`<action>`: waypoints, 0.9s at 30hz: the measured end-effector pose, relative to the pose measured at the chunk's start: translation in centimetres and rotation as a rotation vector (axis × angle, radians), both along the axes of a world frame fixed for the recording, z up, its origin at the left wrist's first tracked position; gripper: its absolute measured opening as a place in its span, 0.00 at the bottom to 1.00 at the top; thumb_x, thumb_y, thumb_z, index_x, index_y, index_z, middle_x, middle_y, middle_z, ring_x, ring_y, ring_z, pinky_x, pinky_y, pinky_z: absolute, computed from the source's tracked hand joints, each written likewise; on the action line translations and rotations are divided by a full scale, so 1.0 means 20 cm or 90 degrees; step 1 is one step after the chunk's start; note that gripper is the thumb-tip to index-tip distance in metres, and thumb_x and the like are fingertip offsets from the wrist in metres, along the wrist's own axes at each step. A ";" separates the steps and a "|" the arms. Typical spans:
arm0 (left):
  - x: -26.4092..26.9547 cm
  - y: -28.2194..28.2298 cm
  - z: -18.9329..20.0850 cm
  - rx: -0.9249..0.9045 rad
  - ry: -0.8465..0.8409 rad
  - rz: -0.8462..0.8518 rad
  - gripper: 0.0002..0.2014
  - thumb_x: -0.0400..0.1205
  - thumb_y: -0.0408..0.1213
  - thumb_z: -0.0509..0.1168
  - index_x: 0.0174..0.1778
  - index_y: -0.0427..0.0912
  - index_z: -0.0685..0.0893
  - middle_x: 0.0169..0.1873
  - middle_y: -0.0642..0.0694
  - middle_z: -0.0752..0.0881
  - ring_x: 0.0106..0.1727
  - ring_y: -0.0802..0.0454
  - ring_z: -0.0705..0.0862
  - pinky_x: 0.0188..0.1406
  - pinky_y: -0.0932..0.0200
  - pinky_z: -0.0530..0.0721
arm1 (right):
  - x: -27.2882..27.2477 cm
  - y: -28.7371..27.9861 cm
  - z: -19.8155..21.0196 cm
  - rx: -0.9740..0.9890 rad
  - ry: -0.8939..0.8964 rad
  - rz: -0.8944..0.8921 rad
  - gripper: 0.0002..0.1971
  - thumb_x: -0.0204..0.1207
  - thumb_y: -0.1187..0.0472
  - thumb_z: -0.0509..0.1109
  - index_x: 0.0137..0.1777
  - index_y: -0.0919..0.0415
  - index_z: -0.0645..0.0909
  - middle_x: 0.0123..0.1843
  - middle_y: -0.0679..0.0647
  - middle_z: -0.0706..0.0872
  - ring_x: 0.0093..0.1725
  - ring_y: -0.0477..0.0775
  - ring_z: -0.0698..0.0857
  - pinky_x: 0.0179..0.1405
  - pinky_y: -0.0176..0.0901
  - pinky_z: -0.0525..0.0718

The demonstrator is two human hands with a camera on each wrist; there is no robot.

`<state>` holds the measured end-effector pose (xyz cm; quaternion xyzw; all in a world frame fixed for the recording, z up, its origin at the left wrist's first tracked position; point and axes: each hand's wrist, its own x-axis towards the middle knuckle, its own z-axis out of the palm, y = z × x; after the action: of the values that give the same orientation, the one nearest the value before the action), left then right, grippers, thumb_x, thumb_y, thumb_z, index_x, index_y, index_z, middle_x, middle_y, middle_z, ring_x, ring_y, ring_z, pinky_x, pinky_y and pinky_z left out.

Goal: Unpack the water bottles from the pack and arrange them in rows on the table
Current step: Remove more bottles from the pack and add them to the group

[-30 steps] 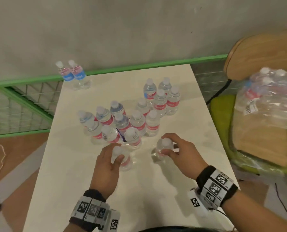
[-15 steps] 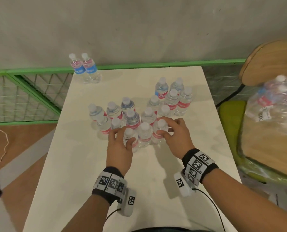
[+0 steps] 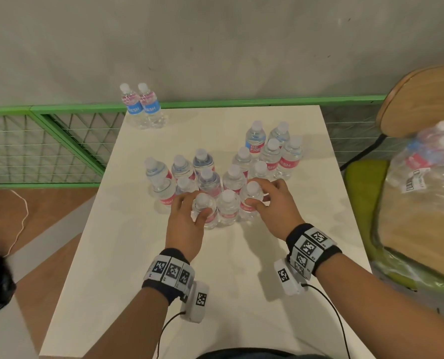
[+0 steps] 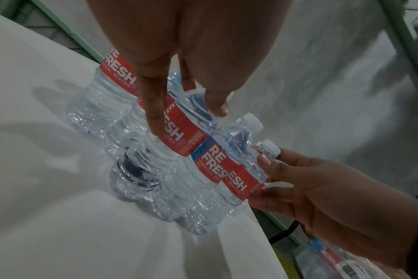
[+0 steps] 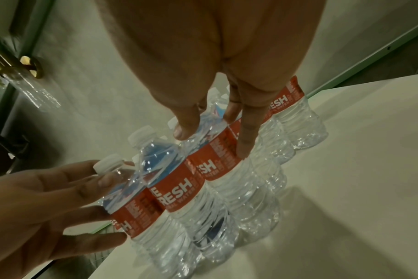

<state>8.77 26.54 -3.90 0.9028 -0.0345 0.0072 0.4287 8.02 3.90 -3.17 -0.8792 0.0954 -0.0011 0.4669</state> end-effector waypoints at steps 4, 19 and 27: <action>-0.03 0.01 0.06 -0.018 0.011 0.000 0.26 0.80 0.38 0.71 0.73 0.56 0.73 0.68 0.55 0.74 0.65 0.52 0.79 0.61 0.55 0.84 | -0.05 -0.06 0.05 -0.001 -0.001 0.050 0.30 0.76 0.51 0.74 0.76 0.38 0.66 0.60 0.48 0.73 0.56 0.45 0.79 0.59 0.38 0.80; -0.42 -0.97 0.15 0.101 0.186 -0.593 0.06 0.83 0.44 0.63 0.54 0.58 0.81 0.44 0.59 0.80 0.44 0.59 0.80 0.47 0.63 0.80 | -0.89 -1.17 0.04 -0.169 0.349 0.022 0.06 0.77 0.52 0.71 0.51 0.40 0.80 0.42 0.40 0.85 0.41 0.40 0.82 0.37 0.22 0.75; -0.44 -2.03 0.01 0.087 0.236 -0.680 0.12 0.82 0.41 0.66 0.61 0.48 0.83 0.55 0.52 0.82 0.49 0.55 0.83 0.54 0.58 0.83 | -0.80 -1.87 -0.05 -0.241 0.447 -0.252 0.17 0.85 0.55 0.58 0.69 0.59 0.77 0.67 0.60 0.83 0.64 0.60 0.83 0.65 0.48 0.80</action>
<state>0.03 -14.02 -3.72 0.7721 -0.4109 -0.3710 0.3121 -8.08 -33.41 -4.20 -0.8611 0.4128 0.1903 0.2279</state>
